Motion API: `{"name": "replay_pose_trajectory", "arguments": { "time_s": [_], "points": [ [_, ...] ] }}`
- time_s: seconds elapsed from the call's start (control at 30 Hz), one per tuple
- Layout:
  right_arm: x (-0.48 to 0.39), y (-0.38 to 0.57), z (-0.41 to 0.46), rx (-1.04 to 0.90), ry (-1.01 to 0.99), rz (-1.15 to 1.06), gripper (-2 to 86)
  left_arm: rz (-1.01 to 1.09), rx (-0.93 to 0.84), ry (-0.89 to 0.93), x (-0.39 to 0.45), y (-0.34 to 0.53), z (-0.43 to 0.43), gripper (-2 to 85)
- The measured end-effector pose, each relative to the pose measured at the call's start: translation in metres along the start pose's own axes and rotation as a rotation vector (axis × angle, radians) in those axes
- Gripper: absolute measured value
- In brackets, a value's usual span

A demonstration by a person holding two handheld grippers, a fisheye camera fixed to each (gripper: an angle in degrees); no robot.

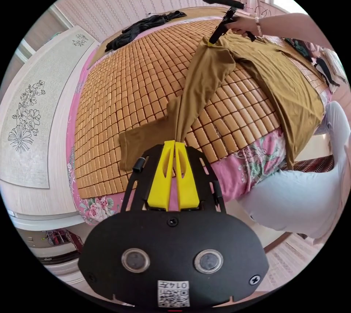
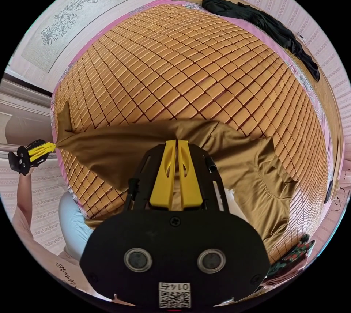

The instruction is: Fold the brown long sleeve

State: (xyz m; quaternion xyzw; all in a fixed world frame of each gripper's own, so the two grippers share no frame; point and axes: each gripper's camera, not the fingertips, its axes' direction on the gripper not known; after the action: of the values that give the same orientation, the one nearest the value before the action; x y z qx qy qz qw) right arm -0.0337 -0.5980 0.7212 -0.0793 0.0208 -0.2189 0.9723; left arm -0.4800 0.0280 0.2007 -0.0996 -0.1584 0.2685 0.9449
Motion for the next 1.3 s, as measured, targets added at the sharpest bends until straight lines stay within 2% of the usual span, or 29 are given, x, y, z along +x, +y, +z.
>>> {"name": "replay_pose_trajectory", "arguments": {
  "time_s": [0.1,0.17,0.27,0.33,0.47,0.67,0.77,0.8,0.87,1.13,1.3],
  "points": [
    [-0.004,-0.006,0.002,0.001,0.002,-0.007,0.0,-0.008,0.044,0.006,-0.004,0.002,-0.052,-1.0],
    [-0.007,-0.009,0.003,0.001,0.006,-0.012,-0.1,-0.078,0.116,-0.07,-0.02,0.002,-0.077,-1.0],
    [-0.009,-0.015,0.004,0.0,0.003,-0.01,-0.1,-0.212,0.031,-0.201,-0.057,0.003,-0.056,-0.9],
    [-0.008,-0.018,0.005,0.0,-0.008,0.005,-0.1,-0.31,0.025,-0.211,-0.079,0.02,-0.039,-0.8],
    [-0.01,-0.023,0.006,-0.003,-0.016,0.002,-0.1,-0.545,0.105,0.133,-0.102,0.074,-0.031,1.0],
    [-0.014,-0.027,0.008,0.012,-0.015,0.014,-0.1,-0.696,0.078,0.325,-0.076,0.098,0.004,8.6],
    [-0.017,-0.029,0.009,0.006,-0.005,0.019,-0.1,-0.712,-0.017,0.259,-0.077,0.086,0.03,6.3],
    [-0.019,-0.031,0.009,-0.002,0.004,0.013,-0.1,-0.699,0.002,0.227,-0.076,0.085,0.027,4.8],
    [-0.023,-0.033,0.009,-0.015,0.023,0.0,-0.1,-0.591,-0.025,0.283,-0.075,0.075,0.03,0.2],
    [-0.034,-0.033,0.01,-0.027,0.085,-0.045,-0.1,-0.469,-0.116,0.164,-0.12,0.066,0.0,-1.0],
    [-0.033,-0.032,0.007,-0.031,0.085,-0.017,-0.1,-0.443,-0.227,0.084,-0.16,0.058,0.014,-1.0]
  ]
}}
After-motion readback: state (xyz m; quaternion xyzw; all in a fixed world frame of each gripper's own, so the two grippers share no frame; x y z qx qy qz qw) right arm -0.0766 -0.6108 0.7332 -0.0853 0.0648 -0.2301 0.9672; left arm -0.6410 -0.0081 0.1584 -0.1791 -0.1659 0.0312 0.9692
